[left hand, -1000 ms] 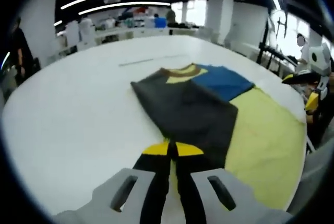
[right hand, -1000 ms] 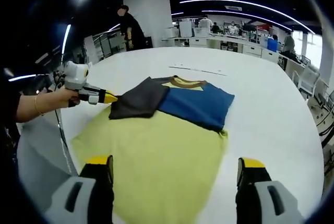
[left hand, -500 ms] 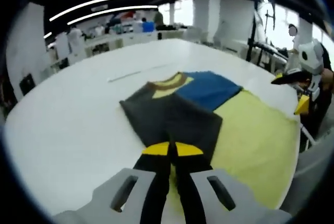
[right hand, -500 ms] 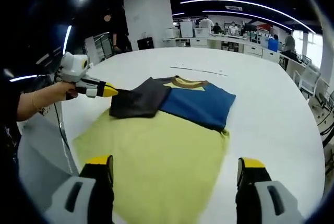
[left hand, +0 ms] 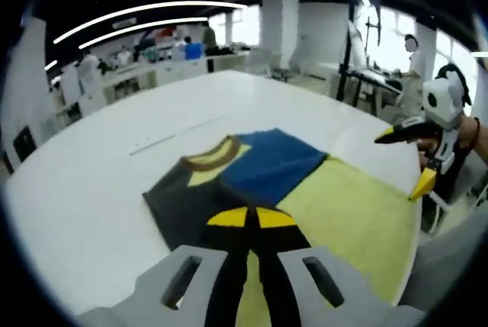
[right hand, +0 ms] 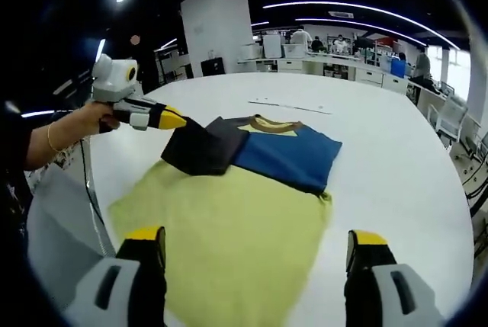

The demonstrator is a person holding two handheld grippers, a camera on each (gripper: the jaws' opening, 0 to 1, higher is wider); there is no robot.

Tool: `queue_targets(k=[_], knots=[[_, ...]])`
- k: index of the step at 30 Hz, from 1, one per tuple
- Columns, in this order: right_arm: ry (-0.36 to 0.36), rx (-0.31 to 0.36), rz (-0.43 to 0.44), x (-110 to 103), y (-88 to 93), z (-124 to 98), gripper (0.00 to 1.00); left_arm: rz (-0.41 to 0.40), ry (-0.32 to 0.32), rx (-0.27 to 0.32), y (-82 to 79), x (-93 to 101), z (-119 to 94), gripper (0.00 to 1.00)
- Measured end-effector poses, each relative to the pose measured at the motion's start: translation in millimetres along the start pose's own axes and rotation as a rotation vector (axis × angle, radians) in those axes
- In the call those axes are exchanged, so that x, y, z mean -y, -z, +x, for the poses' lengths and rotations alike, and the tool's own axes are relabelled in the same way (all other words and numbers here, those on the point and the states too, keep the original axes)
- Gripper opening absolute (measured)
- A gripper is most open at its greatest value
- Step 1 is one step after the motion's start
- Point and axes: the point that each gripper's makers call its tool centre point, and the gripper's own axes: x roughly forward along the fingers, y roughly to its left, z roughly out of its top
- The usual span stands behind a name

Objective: Fold the garment on the visible template until the final outline fits inside the template.

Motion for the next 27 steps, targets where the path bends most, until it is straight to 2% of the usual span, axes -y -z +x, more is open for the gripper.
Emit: queue_targets(k=[5, 13, 20, 27], knots=[[-0.006, 0.006, 0.001, -0.8, -0.5, -1.2, 1.00, 0.023, 0.053, 0.041, -27.3, 19.2, 13.5, 0.00], [-0.004, 0.012, 0.007, 2.6, 1.7, -4.8, 1.00, 0.054, 0.101, 0.080, -58.9, 41.2, 37.7, 0.00], [-0.005, 0.017, 0.014, 7.0, 3.5, -4.0, 1.00, 0.074, 0.140, 0.099, -77.3, 58.3, 62.6, 0.00], [-0.001, 0.011, 0.029, 13.5, 7.4, -1.8, 1.00, 0.088, 0.175, 0.090, -86.5, 69.4, 87.7, 0.00]])
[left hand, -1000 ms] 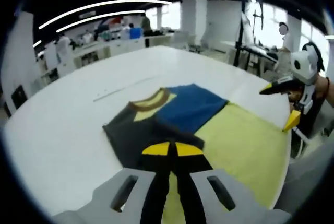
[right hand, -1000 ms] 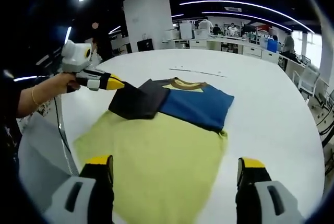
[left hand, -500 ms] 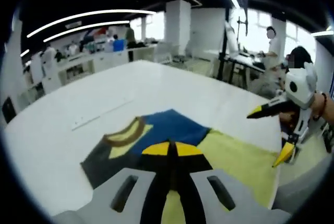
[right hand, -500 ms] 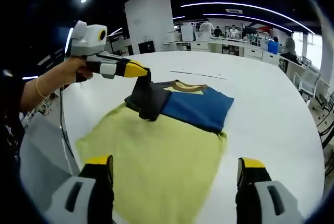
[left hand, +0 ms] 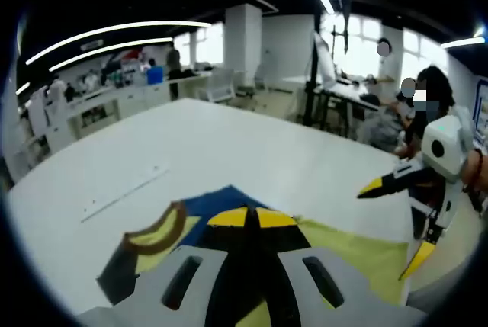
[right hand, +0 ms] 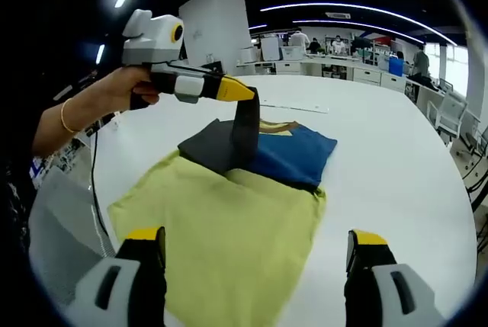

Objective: Fold the garment on the visible template until the final outline fits inside the template.

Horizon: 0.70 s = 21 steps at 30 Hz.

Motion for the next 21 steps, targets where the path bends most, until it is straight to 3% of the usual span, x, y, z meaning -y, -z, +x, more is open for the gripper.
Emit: queue_targets(k=[6, 13, 21], knots=[[0.007, -0.006, 0.015, 6.6, 3.5, 1.3, 1.00, 0.018, 0.046, -0.034, 1.0, 5.9, 22.4, 0.00], [0.010, -0.011, 0.033, 10.5, 6.7, 7.3, 1.00, 0.045, 0.099, -0.134, 24.3, 14.1, 54.0, 0.00], [0.007, -0.016, 0.034, 10.3, 3.8, 13.3, 0.99, 0.062, 0.131, -0.152, 31.7, 24.8, 73.0, 0.00]])
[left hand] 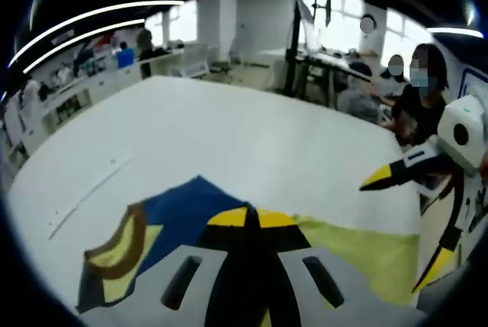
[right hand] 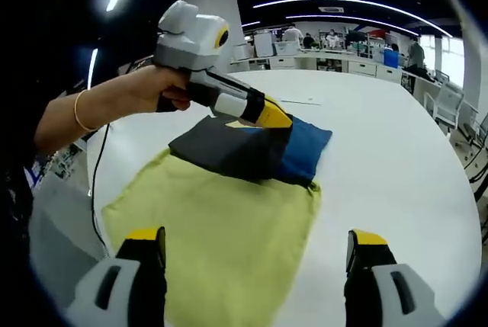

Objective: Fold the garment on the visible template until the final outline fits inside the template.

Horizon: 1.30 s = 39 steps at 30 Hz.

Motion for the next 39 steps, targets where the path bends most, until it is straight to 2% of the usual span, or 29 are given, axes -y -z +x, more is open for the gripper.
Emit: queue_targets(k=[5, 13, 16, 18, 19, 22, 23, 26, 28, 32, 35, 39], knots=[[-0.001, -0.005, -0.001, 1.4, -1.1, 4.2, 0.99, -0.033, 0.012, -0.014, 6.1, 0.9, 9.0, 0.00], [-0.013, -0.009, -0.005, -2.2, -0.9, 7.3, 0.99, -0.048, 0.042, 0.000, 4.1, 8.2, 21.5, 0.00], [-0.010, -0.008, 0.006, -1.8, 0.1, 9.0, 0.99, -0.085, 0.058, -0.009, 7.8, 9.7, 28.6, 0.00], [-0.008, -0.009, 0.013, -1.3, 0.5, 10.1, 0.99, -0.073, 0.055, -0.006, 8.8, 10.1, 31.0, 0.02], [-0.006, -0.009, 0.017, -0.8, 0.7, 10.2, 0.99, -0.053, 0.052, -0.013, 10.6, 9.2, 33.1, 0.06], [-0.001, -0.003, 0.023, 0.9, -0.1, 10.6, 0.98, -0.028, 0.048, -0.025, 14.5, 10.1, 35.8, 0.28], [0.005, -0.002, 0.031, 3.2, -0.6, 11.3, 0.97, -0.016, 0.041, -0.017, 13.6, 10.4, 35.2, 0.37], [0.016, -0.002, 0.035, 7.2, -1.6, 10.9, 0.96, -0.005, 0.021, 0.015, 9.0, 6.5, 30.8, 0.56], [0.018, 0.000, 0.036, 8.6, -3.3, 11.7, 0.95, -0.006, -0.002, 0.025, 6.7, 1.7, 26.7, 0.64], [0.021, 0.007, 0.046, 11.2, -8.1, 12.9, 0.91, -0.017, -0.050, 0.050, 3.2, -11.1, 14.3, 0.87], [0.029, 0.014, 0.060, 13.7, -12.0, 13.7, 0.85, -0.030, -0.081, 0.065, 1.4, -21.1, 2.2, 0.97], [0.027, 0.035, 0.091, 15.2, -19.1, 15.2, 0.79, -0.037, -0.124, 0.071, 2.8, -35.4, -19.8, 0.99]])
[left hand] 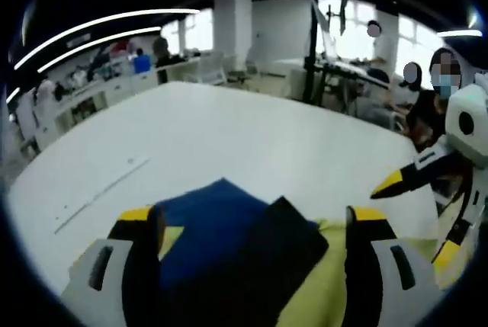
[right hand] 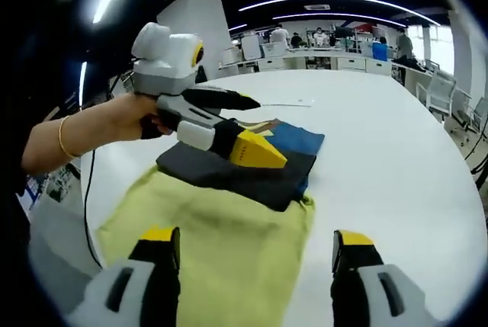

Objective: Fold the garment on the visible template until the final outline fits inside the template.

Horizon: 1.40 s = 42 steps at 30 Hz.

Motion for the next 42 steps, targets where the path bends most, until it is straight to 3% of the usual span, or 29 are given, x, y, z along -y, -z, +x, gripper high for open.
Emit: queue_targets(k=[8, 19, 30, 33, 39, 42], knots=[[0.014, -0.009, -0.015, 0.4, -12.9, 12.8, 0.62, -0.011, -0.103, 0.019, 12.5, -32.4, -47.1, 0.99], [0.022, -0.027, -0.029, 2.0, -23.2, 35.5, 0.42, -0.038, -0.205, -0.005, 49.9, -63.7, -104.8, 0.93], [0.053, -0.080, -0.019, 14.2, -8.7, 53.2, 0.25, -0.089, -0.274, -0.058, 110.4, -74.5, -147.8, 0.70], [0.061, -0.087, -0.011, 17.8, -6.1, 56.4, 0.20, -0.106, -0.288, -0.098, 128.9, -77.4, -155.8, 0.63], [0.073, -0.090, 0.000, 21.8, -5.2, 61.5, 0.16, -0.148, -0.338, -0.113, 150.9, -85.6, -171.2, 0.54], [0.073, -0.097, 0.002, 20.9, -4.2, 62.8, 0.13, -0.219, -0.360, -0.101, 160.2, -89.0, -175.9, 0.48]])
